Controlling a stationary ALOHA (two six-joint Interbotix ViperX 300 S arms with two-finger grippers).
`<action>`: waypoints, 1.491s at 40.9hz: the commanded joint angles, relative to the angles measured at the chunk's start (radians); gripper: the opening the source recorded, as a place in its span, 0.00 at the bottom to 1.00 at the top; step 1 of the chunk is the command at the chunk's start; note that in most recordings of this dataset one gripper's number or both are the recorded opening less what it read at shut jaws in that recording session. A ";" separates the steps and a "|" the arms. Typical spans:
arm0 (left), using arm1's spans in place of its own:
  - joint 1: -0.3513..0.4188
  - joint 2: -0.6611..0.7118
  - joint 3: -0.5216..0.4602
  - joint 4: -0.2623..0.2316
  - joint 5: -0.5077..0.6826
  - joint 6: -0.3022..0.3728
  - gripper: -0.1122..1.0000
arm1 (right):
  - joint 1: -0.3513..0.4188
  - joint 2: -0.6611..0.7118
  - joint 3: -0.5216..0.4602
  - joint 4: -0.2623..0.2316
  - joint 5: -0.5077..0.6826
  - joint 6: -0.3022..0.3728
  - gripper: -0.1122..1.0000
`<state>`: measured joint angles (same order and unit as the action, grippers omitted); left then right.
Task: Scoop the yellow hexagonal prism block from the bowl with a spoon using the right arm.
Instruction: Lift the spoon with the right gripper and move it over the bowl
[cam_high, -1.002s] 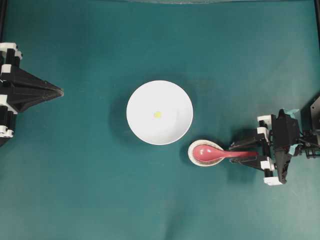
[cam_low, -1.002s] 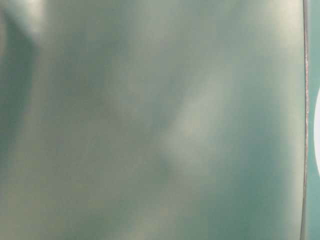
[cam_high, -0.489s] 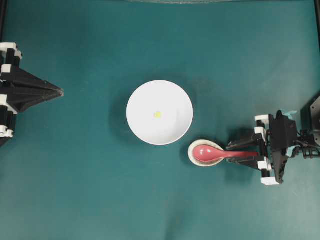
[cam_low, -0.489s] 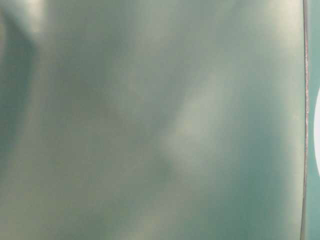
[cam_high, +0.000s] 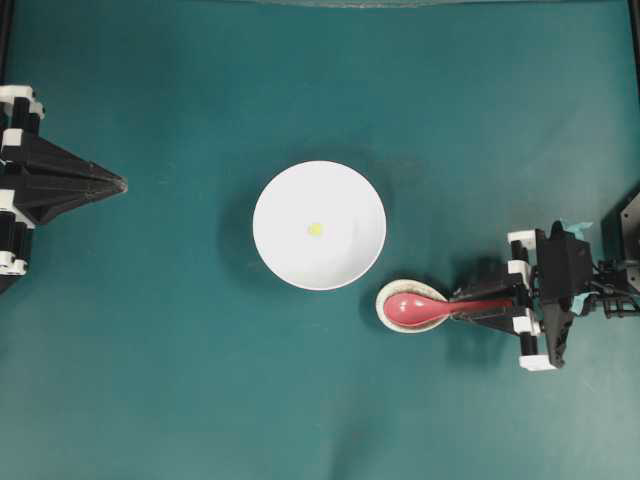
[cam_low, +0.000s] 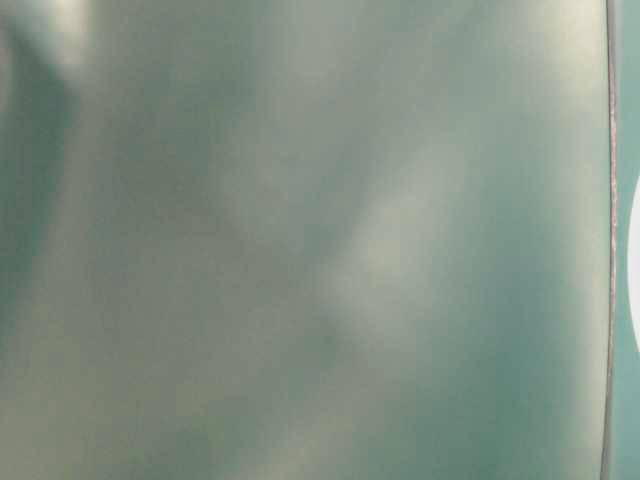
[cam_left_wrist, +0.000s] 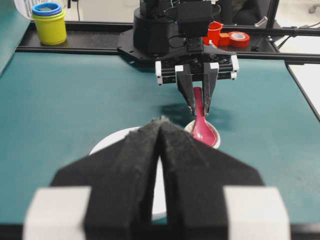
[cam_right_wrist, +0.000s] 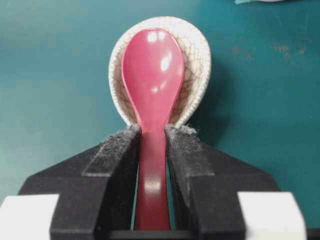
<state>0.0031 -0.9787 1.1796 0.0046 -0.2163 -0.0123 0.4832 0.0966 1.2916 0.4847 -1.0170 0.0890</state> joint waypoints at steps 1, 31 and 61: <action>0.002 0.008 -0.026 0.002 -0.008 -0.002 0.10 | 0.000 -0.021 -0.014 0.000 -0.005 -0.006 0.30; 0.002 -0.011 -0.028 0.005 -0.003 0.002 0.10 | -0.204 -0.387 -0.140 -0.002 0.479 -0.179 0.30; 0.002 -0.023 -0.031 0.006 0.051 0.020 0.10 | -0.595 -0.459 -0.465 -0.040 1.206 -0.261 0.30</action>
<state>0.0031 -1.0063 1.1781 0.0077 -0.1687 0.0046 -0.0721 -0.3497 0.8667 0.4556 0.1473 -0.1703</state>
